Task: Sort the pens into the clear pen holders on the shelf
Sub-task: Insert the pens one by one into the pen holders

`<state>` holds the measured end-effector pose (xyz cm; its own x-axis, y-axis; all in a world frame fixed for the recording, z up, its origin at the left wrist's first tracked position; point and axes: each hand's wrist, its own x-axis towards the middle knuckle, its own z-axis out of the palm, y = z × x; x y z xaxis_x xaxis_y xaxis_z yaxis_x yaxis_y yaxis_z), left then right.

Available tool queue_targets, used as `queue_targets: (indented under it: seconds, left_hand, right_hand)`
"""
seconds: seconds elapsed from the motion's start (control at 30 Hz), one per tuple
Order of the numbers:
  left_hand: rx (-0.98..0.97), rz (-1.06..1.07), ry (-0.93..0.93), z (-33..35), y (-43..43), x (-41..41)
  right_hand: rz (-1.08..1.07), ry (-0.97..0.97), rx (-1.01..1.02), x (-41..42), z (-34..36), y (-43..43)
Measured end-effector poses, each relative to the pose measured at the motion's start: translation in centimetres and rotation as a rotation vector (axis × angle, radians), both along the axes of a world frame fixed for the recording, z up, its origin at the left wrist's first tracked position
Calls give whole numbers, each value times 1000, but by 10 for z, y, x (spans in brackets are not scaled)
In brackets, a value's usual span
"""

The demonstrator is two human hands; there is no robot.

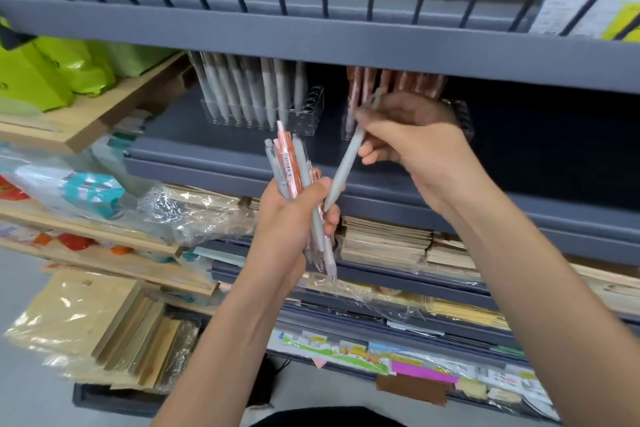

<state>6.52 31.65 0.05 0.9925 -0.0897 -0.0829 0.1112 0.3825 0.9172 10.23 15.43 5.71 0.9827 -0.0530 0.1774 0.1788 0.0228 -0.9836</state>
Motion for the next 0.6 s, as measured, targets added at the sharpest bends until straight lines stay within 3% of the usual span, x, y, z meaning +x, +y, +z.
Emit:
queue_targets:
  seconds: [0.13,0.33,0.6]
  left_hand:
    - [5,-5,-9,4,29,17]
    - [-15,-31,16,-4,73,31]
    - [-11,-111,10,-6,103,35]
  right_hand:
    - [-50,11,-58,2,5,28]
    - [-388,-216,-72,17,18,54]
    - [-522,-209,-363,42,12,84]
